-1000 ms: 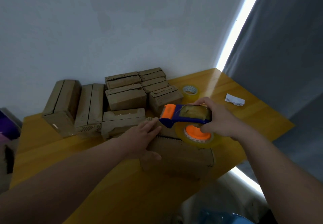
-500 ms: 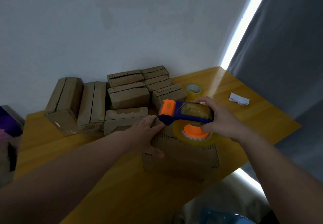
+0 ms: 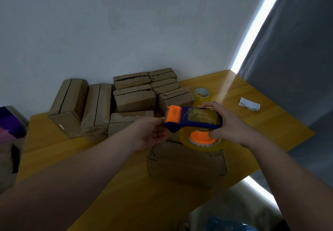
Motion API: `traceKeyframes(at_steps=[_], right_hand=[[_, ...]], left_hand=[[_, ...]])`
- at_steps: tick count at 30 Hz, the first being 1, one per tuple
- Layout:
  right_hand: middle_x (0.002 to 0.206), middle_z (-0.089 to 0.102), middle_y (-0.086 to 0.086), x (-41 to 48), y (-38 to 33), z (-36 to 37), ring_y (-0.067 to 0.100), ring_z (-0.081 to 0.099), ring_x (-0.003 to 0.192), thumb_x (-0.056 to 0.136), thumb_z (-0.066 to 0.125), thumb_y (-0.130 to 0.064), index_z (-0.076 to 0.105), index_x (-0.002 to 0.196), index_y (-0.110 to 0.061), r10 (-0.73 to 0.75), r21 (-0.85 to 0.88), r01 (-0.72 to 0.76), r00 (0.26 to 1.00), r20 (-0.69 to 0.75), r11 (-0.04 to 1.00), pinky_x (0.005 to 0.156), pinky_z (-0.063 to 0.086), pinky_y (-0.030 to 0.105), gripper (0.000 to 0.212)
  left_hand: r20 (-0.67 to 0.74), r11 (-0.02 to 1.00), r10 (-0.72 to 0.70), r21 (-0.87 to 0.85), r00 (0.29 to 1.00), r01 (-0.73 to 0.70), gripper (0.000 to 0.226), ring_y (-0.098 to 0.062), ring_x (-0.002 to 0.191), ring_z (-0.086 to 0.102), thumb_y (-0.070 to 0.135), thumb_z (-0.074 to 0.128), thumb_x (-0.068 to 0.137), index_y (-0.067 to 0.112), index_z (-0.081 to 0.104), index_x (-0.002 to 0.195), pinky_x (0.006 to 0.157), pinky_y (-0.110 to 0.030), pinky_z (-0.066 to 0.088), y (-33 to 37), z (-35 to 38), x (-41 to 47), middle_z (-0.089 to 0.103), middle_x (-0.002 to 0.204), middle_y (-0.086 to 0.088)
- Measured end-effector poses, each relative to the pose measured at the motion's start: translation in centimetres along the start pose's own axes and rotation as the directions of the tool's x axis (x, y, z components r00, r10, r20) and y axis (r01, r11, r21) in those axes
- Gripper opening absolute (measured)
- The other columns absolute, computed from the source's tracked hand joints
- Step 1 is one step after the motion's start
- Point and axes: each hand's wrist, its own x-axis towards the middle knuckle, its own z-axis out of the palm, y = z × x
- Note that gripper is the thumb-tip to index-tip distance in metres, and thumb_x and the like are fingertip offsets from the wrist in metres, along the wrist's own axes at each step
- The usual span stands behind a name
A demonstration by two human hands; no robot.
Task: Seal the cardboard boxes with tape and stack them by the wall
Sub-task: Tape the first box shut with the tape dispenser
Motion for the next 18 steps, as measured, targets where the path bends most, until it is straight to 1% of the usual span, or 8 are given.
traceKeyframes(at_steps=[3, 4, 6, 8, 11, 14, 16, 18], right_hand=[[0.108, 0.058, 0.008, 0.1, 0.0, 0.0, 0.019, 0.063, 0.077, 0.065, 0.073, 0.001, 0.047, 0.118, -0.044, -0.004, 0.020, 0.004, 1.000, 0.006, 1.000, 0.062, 0.053, 0.028, 0.075], [0.108, 0.058, 0.008, 0.1, 0.0, 0.0, 0.020, 0.063, 0.078, 0.063, 0.073, -0.002, 0.047, 0.117, -0.045, -0.001, 0.024, 0.001, 1.000, 0.004, 1.000, 0.062, 0.053, 0.028, 0.074], [0.108, 0.058, 0.009, 0.0, 0.0, 0.0, 0.018, 0.063, 0.077, 0.066, 0.074, 0.002, 0.047, 0.118, -0.043, 0.003, 0.038, -0.003, 1.000, 0.004, 0.999, 0.062, 0.053, 0.026, 0.074], [0.109, 0.059, 0.009, 0.0, 0.1, -0.1, 0.015, 0.064, 0.077, 0.069, 0.073, 0.006, 0.047, 0.119, -0.041, 0.003, 0.057, -0.004, 1.000, 0.006, 0.998, 0.062, 0.053, 0.025, 0.074], [0.111, 0.058, 0.008, 0.0, 0.1, -0.2, 0.016, 0.064, 0.080, 0.070, 0.072, 0.009, 0.047, 0.118, -0.041, 0.005, 0.079, -0.006, 1.000, 0.014, 0.997, 0.064, 0.053, 0.025, 0.074], [0.110, 0.058, 0.008, 0.0, 0.0, -0.2, 0.009, 0.063, 0.074, 0.071, 0.070, 0.014, 0.047, 0.118, -0.039, -0.001, 0.091, 0.000, 1.000, 0.014, 0.996, 0.061, 0.051, 0.022, 0.074], [0.108, 0.057, 0.008, -0.1, 0.0, -0.2, 0.004, 0.063, 0.071, 0.071, 0.069, 0.014, 0.047, 0.119, -0.038, -0.003, 0.100, 0.002, 1.000, 0.015, 0.995, 0.059, 0.049, 0.019, 0.074], [0.109, 0.057, 0.008, -0.3, -0.1, -0.3, 0.005, 0.063, 0.071, 0.070, 0.070, 0.012, 0.047, 0.119, -0.038, -0.004, 0.104, 0.002, 1.000, 0.017, 0.995, 0.059, 0.049, 0.019, 0.073]], left_hand=[[0.016, 1.000, -0.020, 0.024, 1.000, 0.020, 0.019, -0.019, 0.077, 0.059, 0.016, 0.056, 0.094, 0.004, 0.063, 0.107, 0.066, -0.029, 0.053, 0.0, -0.3, 0.2, 0.062, 0.085, -0.009], [0.025, 0.999, -0.036, 0.034, 0.999, 0.035, 0.021, -0.020, 0.082, 0.060, 0.016, 0.057, 0.093, 0.004, 0.063, 0.109, 0.068, -0.030, 0.053, -0.1, -0.3, 0.2, 0.063, 0.091, -0.011], [0.060, 0.997, -0.073, 0.041, 0.995, 0.071, 0.024, -0.025, 0.096, 0.062, 0.017, 0.057, 0.093, 0.004, 0.063, 0.113, 0.075, -0.033, 0.053, -0.5, 0.0, 0.3, 0.064, 0.106, -0.015], [0.114, 0.995, -0.099, 0.011, 0.989, 0.098, 0.024, -0.028, 0.104, 0.063, 0.017, 0.055, 0.095, 0.005, 0.062, 0.114, 0.079, -0.036, 0.054, -0.8, 0.4, 0.4, 0.065, 0.113, -0.017], [0.126, 0.993, -0.108, -0.044, 0.986, 0.114, 0.020, -0.026, 0.095, 0.066, 0.015, 0.052, 0.097, 0.007, 0.062, 0.113, 0.075, -0.035, 0.054, -1.1, 1.0, 0.7, 0.067, 0.102, -0.015], [0.105, 0.991, -0.114, -0.063, 0.988, 0.121, 0.016, -0.022, 0.084, 0.064, 0.014, 0.052, 0.097, 0.006, 0.060, 0.109, 0.068, -0.032, 0.053, -1.0, 1.3, 0.8, 0.065, 0.093, -0.013], [0.100, 0.990, -0.120, -0.067, 0.988, 0.127, 0.015, -0.021, 0.081, 0.062, 0.013, 0.054, 0.096, 0.005, 0.060, 0.107, 0.068, -0.031, 0.052, -1.0, 1.4, 0.9, 0.065, 0.090, -0.012], [0.097, 0.988, -0.132, -0.068, 0.986, 0.139, 0.013, -0.020, 0.079, 0.062, 0.012, 0.054, 0.095, 0.005, 0.061, 0.105, 0.068, -0.031, 0.052, -1.0, 1.4, 0.9, 0.065, 0.087, -0.011]])
